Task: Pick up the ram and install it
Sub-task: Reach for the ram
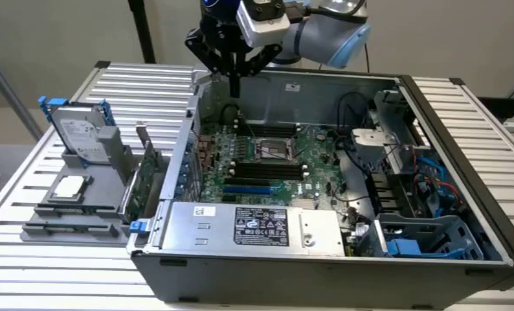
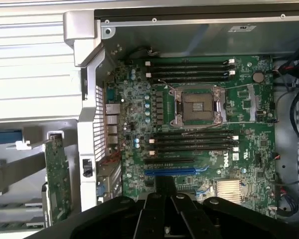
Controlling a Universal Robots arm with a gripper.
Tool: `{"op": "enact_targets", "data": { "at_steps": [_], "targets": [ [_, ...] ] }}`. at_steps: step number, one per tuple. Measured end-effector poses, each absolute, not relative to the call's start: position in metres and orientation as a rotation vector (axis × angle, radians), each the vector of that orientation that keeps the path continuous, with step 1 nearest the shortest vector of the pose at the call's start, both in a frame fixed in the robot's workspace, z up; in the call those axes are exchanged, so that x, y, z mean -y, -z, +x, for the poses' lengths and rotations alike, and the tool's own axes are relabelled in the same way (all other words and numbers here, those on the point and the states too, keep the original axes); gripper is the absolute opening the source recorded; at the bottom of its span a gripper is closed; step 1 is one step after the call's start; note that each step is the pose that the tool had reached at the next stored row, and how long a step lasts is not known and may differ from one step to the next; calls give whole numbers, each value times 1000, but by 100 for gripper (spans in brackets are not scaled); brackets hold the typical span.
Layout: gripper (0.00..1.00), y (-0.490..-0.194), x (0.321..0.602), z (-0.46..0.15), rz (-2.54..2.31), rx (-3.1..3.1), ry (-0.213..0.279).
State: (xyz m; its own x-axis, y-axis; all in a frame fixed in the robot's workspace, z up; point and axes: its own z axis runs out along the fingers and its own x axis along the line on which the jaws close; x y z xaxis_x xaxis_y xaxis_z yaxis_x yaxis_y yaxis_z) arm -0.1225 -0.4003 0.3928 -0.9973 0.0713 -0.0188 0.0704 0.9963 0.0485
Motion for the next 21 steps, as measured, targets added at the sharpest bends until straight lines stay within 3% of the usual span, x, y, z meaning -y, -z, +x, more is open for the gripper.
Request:
{"op": "enact_targets", "data": {
  "at_steps": [21],
  "targets": [
    [0, -388, 439, -211, 110, -3118, -75]
  ]
}}
